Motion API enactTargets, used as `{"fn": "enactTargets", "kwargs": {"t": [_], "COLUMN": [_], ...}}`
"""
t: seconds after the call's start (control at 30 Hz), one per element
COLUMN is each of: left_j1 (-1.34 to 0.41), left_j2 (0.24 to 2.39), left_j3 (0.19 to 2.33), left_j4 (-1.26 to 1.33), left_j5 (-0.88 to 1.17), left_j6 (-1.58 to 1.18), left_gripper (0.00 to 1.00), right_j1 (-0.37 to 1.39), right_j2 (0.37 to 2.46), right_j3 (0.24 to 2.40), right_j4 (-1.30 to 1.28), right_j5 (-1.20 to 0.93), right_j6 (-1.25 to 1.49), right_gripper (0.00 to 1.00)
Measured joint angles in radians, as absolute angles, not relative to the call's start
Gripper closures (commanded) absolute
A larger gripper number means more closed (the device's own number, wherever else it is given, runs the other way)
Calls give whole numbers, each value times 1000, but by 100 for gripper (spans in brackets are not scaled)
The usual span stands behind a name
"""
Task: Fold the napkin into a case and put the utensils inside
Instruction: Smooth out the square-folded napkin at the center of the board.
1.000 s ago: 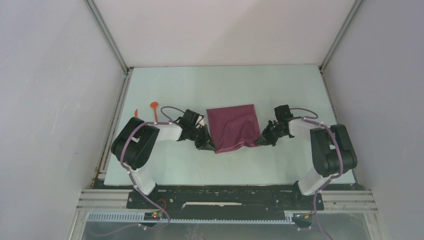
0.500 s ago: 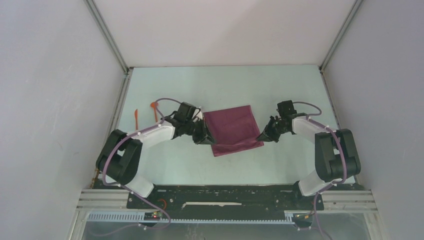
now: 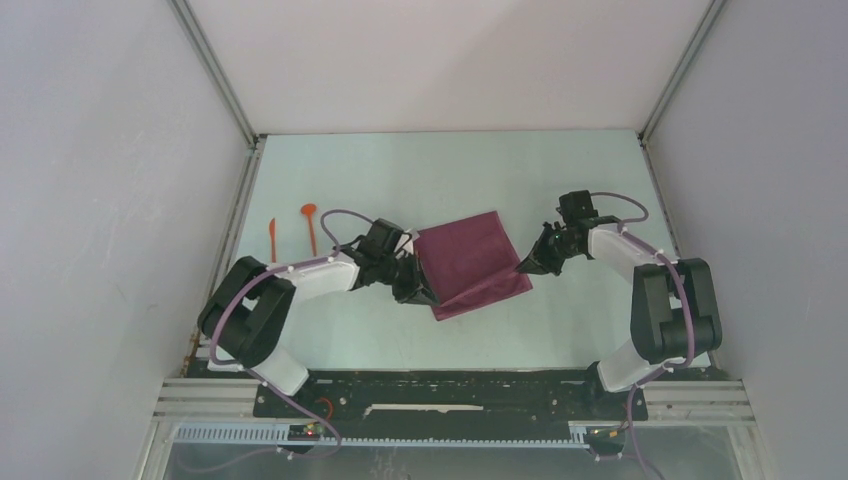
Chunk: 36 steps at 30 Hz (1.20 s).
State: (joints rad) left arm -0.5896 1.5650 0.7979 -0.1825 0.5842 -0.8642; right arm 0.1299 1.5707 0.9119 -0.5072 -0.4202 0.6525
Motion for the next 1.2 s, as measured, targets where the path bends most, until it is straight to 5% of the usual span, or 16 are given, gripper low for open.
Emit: {"fn": "enactTargets", "kwargs": {"t": [0.23,0.4,0.5,0.7,0.9,0.97,1.2], "left_j1": [-603,-630,-633,-620,-514,-471,-405], "left_j2": [1642,1660,1633,1536,1351,1353,1497], "left_j3": [746,725,691,676,686,694,754], "left_j4": [-88,-31,-23,-97,-207,-203,-150], "left_j5": [598,618,626,676,674,661,568], "left_j6": [-901,-918,-918,-860,-798,-806,-883], "left_gripper": [98,87,62,31,25,18,20], "right_j1": [125,120,120,117,99,84,72], "right_j2": [1579,1605,1606,1594,1492,1517,1694], "right_j3": [912,912,912,935,982,1013,1048], "right_j4": [-525,-542,-563,-634,-662,-643,-616], "right_j5": [-416,-384,-363,-288,-311,-348,-417], "right_j6": [636,625,610,543,432,414,377], "right_gripper": [100,100,79,42,40,39,43]}}
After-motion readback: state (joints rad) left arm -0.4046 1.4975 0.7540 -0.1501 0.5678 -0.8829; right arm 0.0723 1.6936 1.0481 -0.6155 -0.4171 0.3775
